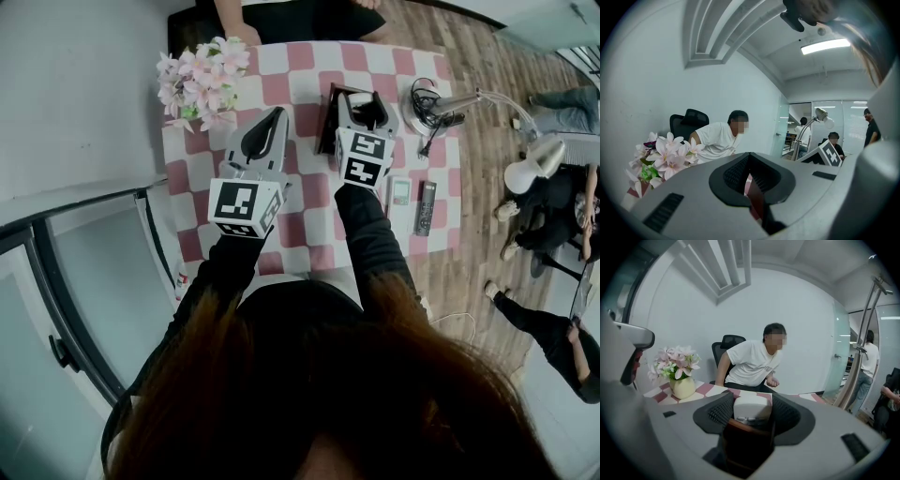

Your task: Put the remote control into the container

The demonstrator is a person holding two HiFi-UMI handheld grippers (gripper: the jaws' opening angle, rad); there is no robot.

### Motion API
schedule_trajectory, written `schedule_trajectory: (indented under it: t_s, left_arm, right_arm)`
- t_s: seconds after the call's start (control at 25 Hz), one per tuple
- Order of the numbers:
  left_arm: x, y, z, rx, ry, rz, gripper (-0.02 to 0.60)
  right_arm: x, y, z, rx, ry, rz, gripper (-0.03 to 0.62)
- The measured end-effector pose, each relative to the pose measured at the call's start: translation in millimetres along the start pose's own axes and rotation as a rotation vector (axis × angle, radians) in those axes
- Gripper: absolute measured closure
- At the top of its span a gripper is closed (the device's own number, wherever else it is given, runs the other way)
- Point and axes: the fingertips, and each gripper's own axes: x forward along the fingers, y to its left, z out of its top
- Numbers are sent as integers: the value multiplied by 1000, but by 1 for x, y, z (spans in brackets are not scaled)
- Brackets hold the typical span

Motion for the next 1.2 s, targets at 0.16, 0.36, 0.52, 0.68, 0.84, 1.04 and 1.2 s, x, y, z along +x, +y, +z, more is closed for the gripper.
schedule_trajectory:
  t_s: [0.16,0.36,0.52,0.68,0.84,1.04,1.2]
  left_arm:
    - [0,-1,2,2,-4,-3,583]
    - [0,-5,5,5,-10,-10,583]
    - [-1,-7,9,10,-19,-16,583]
    - [-3,-8,13,17,-27,-17,583]
    - [-6,-10,19,26,-40,-18,583]
    - [-12,-14,26,42,-53,-20,583]
    - [-19,-18,31,58,-62,-23,583]
  right_arm:
    - [-4,-3,11,17,-35,12,341]
    - [-15,-12,35,22,-136,12,415]
    - [-33,-19,57,32,-256,0,532]
    - [-53,-25,76,27,-357,0,566]
    - [-75,-26,89,49,-420,15,571]
    - [-101,-24,95,60,-442,23,572]
    - [-124,-24,96,89,-454,30,572]
